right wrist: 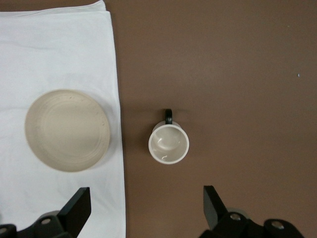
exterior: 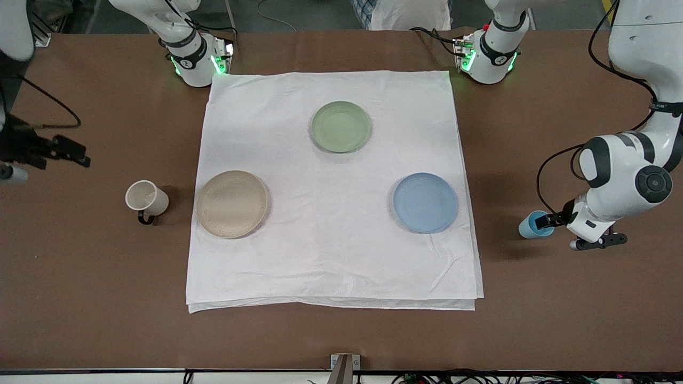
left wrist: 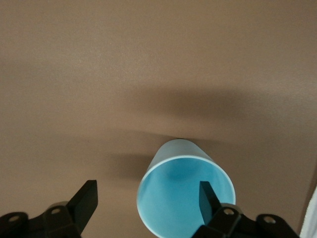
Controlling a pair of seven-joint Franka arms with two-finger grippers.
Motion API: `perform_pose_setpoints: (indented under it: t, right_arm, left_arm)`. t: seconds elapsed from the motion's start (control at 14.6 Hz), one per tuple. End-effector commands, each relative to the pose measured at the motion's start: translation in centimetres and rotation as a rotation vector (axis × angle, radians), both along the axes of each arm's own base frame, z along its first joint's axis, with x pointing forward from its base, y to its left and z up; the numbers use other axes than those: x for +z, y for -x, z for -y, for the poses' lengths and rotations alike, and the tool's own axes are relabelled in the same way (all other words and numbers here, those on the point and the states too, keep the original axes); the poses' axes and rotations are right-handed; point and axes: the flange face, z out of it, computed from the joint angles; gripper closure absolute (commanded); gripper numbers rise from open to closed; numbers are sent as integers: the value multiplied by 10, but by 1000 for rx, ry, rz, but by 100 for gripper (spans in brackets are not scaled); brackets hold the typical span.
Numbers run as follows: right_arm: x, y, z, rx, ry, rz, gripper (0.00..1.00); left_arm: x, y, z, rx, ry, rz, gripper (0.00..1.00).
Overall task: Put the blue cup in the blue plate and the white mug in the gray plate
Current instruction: 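Grasp the blue cup with the left gripper while the right gripper grasps the mug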
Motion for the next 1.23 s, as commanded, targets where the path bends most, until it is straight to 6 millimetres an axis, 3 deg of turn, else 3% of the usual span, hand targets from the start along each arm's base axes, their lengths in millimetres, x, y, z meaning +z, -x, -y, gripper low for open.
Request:
perform_pose_setpoints:
  t: [0.0, 0.14, 0.21, 0.27, 0.41, 0.55, 0.75, 0.82, 0.89, 1.03, 1.09, 1.16]
  right_arm:
    - [-78, -34, 23, -11, 17, -40, 0]
    - [-137, -34, 29, -20, 21, -7, 0]
    - [-167, -26, 31, -32, 18, 25, 0]
    - [-191, -17, 30, -33, 21, 54, 0]
    - [-226, 0, 25, -42, 16, 80, 1]
    - [-251, 12, 15, -35, 4, 60, 11]
    - [-272, 20, 13, -34, 2, 21, 22]
    - [-275, 22, 13, -34, 1, 12, 26]
    - [-277, 24, 11, -30, -1, 3, 37]
    - [-276, 24, 11, -26, -2, 0, 77]
    - [-276, 23, 11, -26, -2, 2, 91]
    - [-276, 23, 11, -28, -2, 2, 98]
  left_arm:
    - [-6, 1, -1, -12, -6, 1, 30]
    - [-12, 3, -1, -12, -4, -10, 59]
    - [-13, 6, -1, -9, -3, -14, 84]
    - [-11, 6, -5, 6, 0, -11, 100]
    - [-6, 4, -2, -6, 0, -2, 100]
    - [12, 2, 9, -16, -1, 20, 100]
    - [44, 3, 47, -39, 18, 12, 100]
    - [59, 5, 69, -29, 26, 6, 100]
    - [69, 9, 95, 11, 35, -10, 100]
    - [81, 19, 157, 82, 51, -40, 100]
    - [85, 25, 183, 106, 57, -42, 100]
    - [81, 31, 206, 111, 64, -59, 100]
